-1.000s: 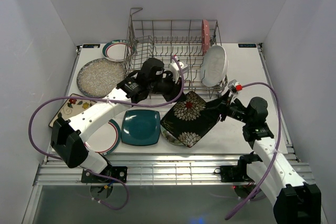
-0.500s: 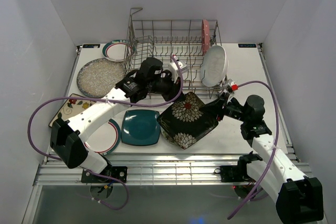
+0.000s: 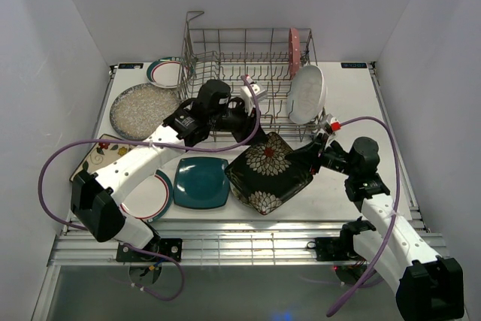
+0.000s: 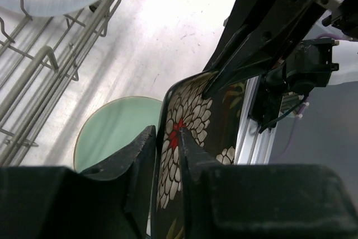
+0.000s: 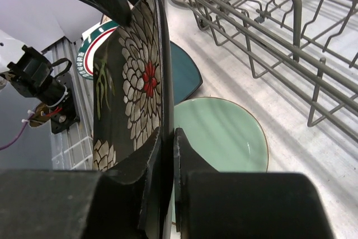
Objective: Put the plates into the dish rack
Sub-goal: Insert the plate into the dish rack.
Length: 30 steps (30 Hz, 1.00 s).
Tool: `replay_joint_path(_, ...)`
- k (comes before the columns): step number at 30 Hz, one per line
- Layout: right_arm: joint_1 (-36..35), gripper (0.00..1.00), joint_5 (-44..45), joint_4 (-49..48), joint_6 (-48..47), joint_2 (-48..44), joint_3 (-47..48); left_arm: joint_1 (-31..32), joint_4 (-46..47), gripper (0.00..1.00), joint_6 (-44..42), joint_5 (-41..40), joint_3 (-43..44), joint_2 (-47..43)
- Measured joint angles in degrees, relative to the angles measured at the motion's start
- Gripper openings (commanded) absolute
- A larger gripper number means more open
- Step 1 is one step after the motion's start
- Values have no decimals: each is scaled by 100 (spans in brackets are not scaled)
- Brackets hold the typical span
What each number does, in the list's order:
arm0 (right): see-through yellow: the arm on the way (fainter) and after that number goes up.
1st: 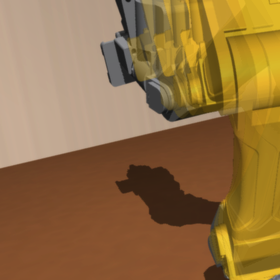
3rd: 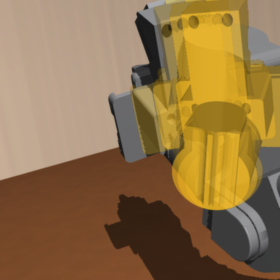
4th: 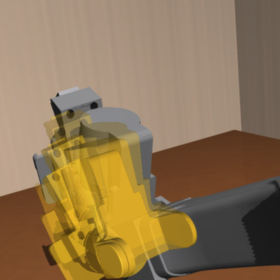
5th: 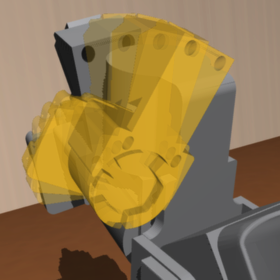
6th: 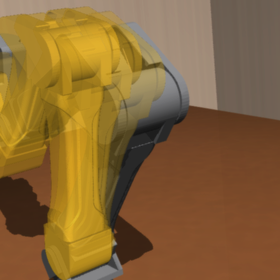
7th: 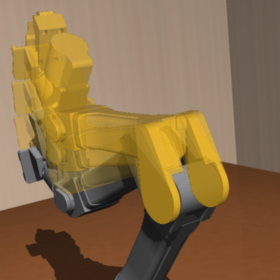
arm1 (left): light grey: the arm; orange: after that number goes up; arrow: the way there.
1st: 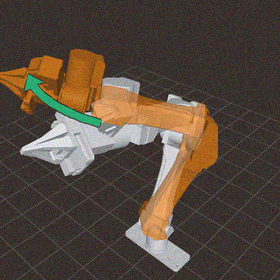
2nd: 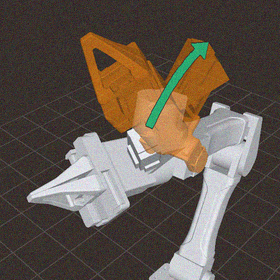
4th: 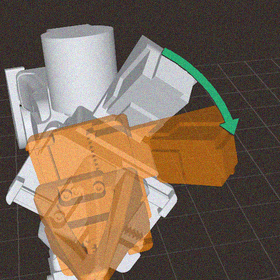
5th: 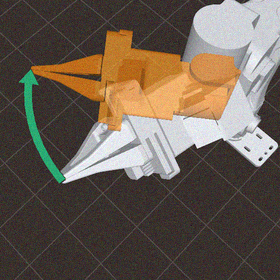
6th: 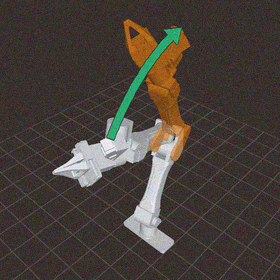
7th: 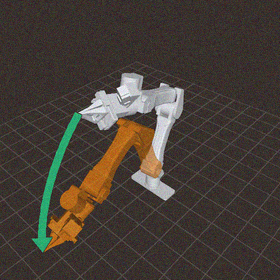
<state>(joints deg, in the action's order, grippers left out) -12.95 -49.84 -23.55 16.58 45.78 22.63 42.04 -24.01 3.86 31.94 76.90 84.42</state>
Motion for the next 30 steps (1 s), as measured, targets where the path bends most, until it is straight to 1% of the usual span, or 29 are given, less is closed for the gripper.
replay_joint_path(1, -7, 8, 26, 52, -9, 2, 0, -7, 42, 43, 20, 24, 24, -7)
replay_joint_path(4, -20, 8, 94, 164, 0, 22, 0, -15, 168, 52, 61, 66, 74, -70)
replay_joint_path(5, -20, 8, 116, 177, 15, 33, 0, -17, 201, 57, 63, 70, 85, -105)
replay_joint_path(7, -20, 8, 162, 199, 61, 46, 0, -20, 243, 64, 59, 72, 85, -203)
replay_joint_path(8, -20, 8, 173, 205, 94, 46, 0, -22, 264, 71, 61, 70, 85, -256)
replay_joint_path(10, -20, 8, 175, 203, 149, 44, 0, -26, 313, 77, 52, 57, 85, -356)
replay_joint_path(15, -20, 8, 251, 201, 372, 7, 0, -26, 570, 79, 59, -205, -55, -776)
replay_joint_path(17, -22, 8, 369, 199, 509, -44, 0, -26, 826, 81, 59, -446, -297, -1097)
replay_joint_path(23, -28, 8, 839, 214, 857, -109, 9, -26, 1672, 83, 4, -1355, -1128, -2170)
replay_joint_path(27, -44, 8, 1097, 378, 999, -101, 144, -31, 2039, 83, -50, -1722, -1196, -2358)
replay_joint_path(30, -66, 8, 1239, 490, 1075, -13, 463, -31, 2240, 83, -96, -1919, -1300, -2358)
